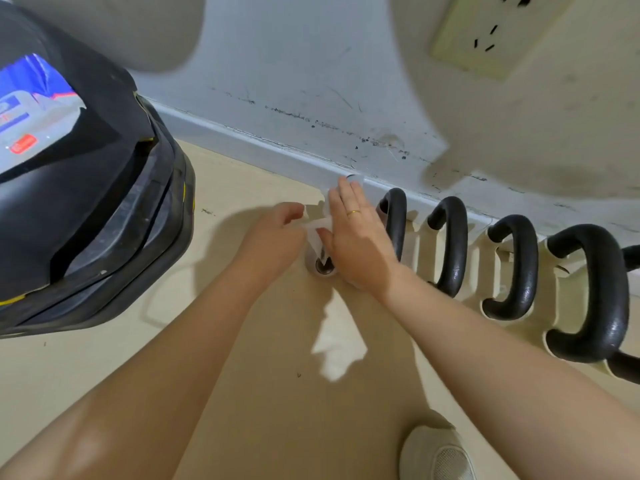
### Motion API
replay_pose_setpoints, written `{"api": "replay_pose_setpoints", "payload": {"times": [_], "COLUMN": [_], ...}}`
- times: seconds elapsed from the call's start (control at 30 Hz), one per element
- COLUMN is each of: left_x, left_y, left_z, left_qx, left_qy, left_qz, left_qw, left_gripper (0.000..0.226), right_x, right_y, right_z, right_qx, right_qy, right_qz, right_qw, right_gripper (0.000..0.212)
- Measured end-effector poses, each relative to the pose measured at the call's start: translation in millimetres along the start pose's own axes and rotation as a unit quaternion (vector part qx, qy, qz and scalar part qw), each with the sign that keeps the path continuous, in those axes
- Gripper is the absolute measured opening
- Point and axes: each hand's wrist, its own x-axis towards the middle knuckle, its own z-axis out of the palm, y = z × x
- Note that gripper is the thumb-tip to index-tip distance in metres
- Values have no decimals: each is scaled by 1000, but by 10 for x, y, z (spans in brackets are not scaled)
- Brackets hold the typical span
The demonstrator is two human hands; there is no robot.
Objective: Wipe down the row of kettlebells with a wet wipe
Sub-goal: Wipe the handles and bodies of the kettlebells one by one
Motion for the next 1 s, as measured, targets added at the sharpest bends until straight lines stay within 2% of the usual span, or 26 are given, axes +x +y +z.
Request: {"api": "replay_pose_setpoints", "payload": {"times": [0.03, 0.1, 0.17, 0.2, 0.27, 0.37, 0.53, 0.63, 0.73, 0.8, 0.9, 1.0], "left_x": [-10, -32, -33, -21, 5, 63, 126, 111, 143, 127, 65, 51], "left_y": [22, 59, 84, 90, 95, 111, 155, 142, 132, 95, 42, 4], "left_z": [18, 62, 115, 141, 184, 251, 287, 302, 310, 303, 339, 324], "left_qx": [26, 64, 81, 81, 80, 153, 236, 277, 312, 322, 298, 240], "left_qy": [-13, -54, -89, -96, -100, -112, -110, -94, -91, -77, -63, -68], "left_qz": [6, 8, 3, 4, 15, 40, 17, 28, 36, 39, 53, 50], "left_qw": [1000, 996, 993, 992, 992, 981, 965, 956, 945, 943, 951, 967], "left_gripper": [45, 40, 24, 23, 34, 45, 42, 38, 33, 30, 25, 29], "right_x": [37, 252, 531, 624, 622, 417, 711, 610, 549, 730, 857, 798], "right_y": [-49, -46, 62, 126, 115, 69, 119, 67, 35, 75, 138, 134], "right_z": [43, -15, -117, -142, -147, -105, -193, -126, -95, -179, -269, -184], "right_qx": [-7, 21, 132, 183, 238, 296, 358, 362, 420, 417, 417, 413], "right_qy": [8, -68, -122, -135, -137, -141, -184, -158, -134, -127, -133, -141], "right_qz": [19, 95, 201, 233, 239, 224, 329, 334, 377, 383, 359, 333], "right_qw": [1000, 993, 963, 945, 931, 918, 854, 856, 815, 814, 824, 836], "right_gripper": [56, 55, 51, 51, 55, 63, 73, 55, 25, 18, 31, 29]}}
